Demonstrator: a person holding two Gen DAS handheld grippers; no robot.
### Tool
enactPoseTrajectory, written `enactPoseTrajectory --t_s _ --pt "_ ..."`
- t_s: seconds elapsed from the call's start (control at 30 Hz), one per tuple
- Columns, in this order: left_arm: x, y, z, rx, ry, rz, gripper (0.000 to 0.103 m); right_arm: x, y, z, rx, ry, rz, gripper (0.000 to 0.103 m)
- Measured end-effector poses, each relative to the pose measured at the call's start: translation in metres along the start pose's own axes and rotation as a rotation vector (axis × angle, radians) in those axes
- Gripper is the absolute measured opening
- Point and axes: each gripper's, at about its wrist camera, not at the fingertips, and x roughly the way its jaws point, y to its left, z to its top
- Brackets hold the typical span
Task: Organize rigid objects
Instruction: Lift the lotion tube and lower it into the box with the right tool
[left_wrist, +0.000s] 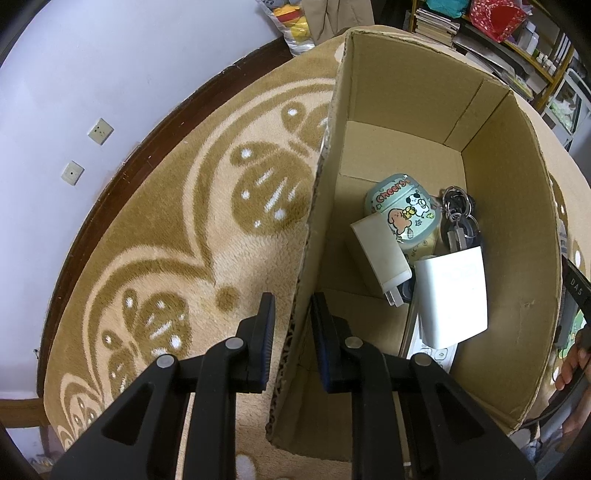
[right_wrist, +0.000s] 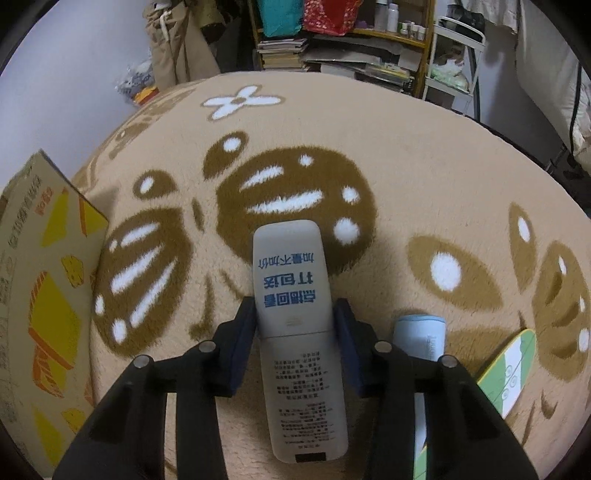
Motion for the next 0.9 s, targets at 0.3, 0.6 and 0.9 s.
enactPoseTrajectory --t_s 0.3,0.6,0.9 --pt "0.001 -0.001 -0.001 0.002 0.008 -0.011 0.018 -0.021 0.014 0.007 -0.012 -0.085 0.054 0.044" --pt "0.000 0.001 0.000 -0.006 0.005 -0.010 0.018 -0.038 0.015 0.015 0.013 -0.139 0.108 0.044" --pt "-0.001 0.002 0.000 -0.004 0.003 -0.011 0.018 -0.077 0.037 0.026 -0.003 -0.231 0.226 0.044"
